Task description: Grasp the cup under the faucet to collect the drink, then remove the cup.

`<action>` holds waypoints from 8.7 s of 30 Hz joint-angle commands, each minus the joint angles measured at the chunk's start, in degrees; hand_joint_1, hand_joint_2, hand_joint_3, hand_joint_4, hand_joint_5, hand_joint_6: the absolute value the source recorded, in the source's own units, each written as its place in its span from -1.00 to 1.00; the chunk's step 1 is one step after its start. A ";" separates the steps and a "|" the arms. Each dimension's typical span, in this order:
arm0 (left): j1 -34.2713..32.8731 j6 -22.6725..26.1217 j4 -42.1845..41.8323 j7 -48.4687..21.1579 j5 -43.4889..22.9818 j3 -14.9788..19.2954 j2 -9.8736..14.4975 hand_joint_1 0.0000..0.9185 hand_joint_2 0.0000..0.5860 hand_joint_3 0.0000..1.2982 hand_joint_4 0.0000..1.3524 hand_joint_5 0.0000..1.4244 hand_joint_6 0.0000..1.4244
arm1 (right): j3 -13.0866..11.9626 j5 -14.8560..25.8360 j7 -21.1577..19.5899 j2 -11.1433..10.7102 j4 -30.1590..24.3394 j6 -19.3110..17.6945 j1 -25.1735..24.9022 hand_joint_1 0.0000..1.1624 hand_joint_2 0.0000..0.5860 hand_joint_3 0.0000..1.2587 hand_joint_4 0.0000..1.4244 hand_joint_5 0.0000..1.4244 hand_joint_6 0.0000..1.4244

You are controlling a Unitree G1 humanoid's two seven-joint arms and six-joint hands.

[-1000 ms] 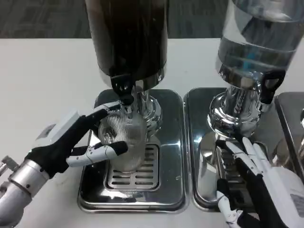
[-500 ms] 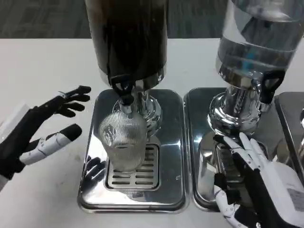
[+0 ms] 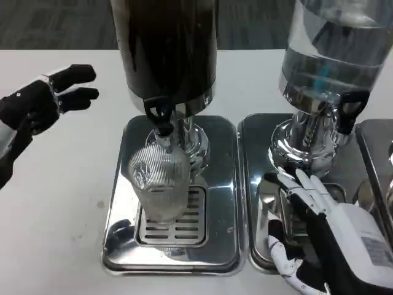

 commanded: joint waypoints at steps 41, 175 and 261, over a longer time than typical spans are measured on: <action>-17.02 35.89 -1.56 -20.35 4.12 1.46 -5.58 -1.00 -0.85 -0.73 -0.92 -0.82 -0.89 | 3.96 -0.60 -2.88 2.92 3.57 0.18 -2.01 -0.24 0.96 -0.65 -0.89 -0.91 -0.80; -9.40 -9.81 -9.21 -14.14 16.48 -8.28 -3.63 -1.00 -0.82 -0.76 -0.97 -0.87 -0.91 | 4.15 22.95 12.13 3.50 8.49 3.28 -15.00 0.62 -0.50 -0.99 -1.00 -1.00 -0.88; -7.12 -10.50 -9.65 -5.26 14.00 0.46 -3.74 -1.00 -0.82 -0.74 -0.93 -0.83 -0.89 | 8.85 25.23 10.89 11.22 31.05 1.24 -34.73 0.57 -0.87 -0.96 -1.00 -1.00 -0.91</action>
